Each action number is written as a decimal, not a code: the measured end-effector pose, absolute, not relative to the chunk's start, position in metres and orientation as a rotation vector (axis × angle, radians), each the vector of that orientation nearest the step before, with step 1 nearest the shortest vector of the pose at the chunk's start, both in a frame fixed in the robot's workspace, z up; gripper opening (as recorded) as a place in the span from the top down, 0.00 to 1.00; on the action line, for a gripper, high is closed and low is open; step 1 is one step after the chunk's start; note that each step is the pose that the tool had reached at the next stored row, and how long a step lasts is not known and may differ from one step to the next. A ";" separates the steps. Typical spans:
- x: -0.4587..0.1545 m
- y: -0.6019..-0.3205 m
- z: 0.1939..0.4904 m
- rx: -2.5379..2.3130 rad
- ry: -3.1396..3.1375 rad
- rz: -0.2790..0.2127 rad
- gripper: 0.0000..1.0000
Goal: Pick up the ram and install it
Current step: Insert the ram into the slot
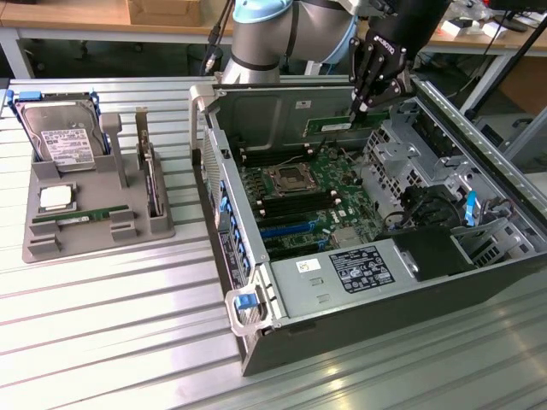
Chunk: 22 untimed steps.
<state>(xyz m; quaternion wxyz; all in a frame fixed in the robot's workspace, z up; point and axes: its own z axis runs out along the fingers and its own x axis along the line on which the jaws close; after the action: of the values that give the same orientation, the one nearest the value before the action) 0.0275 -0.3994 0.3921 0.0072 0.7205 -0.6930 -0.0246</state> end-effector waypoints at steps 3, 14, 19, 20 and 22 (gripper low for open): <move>0.027 -0.399 0.391 2.253 -2.167 -0.077 0.88; 0.027 -0.399 0.388 2.253 -2.167 -0.077 0.88; 0.027 -0.399 0.386 2.253 -2.167 -0.077 0.88; 0.027 -0.399 0.385 2.253 -2.167 -0.077 0.88; 0.027 -0.399 0.384 2.253 -2.167 -0.077 0.88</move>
<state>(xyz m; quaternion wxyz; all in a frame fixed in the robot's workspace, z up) 0.0275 -0.3994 0.3842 0.0072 0.7205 -0.6930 -0.0246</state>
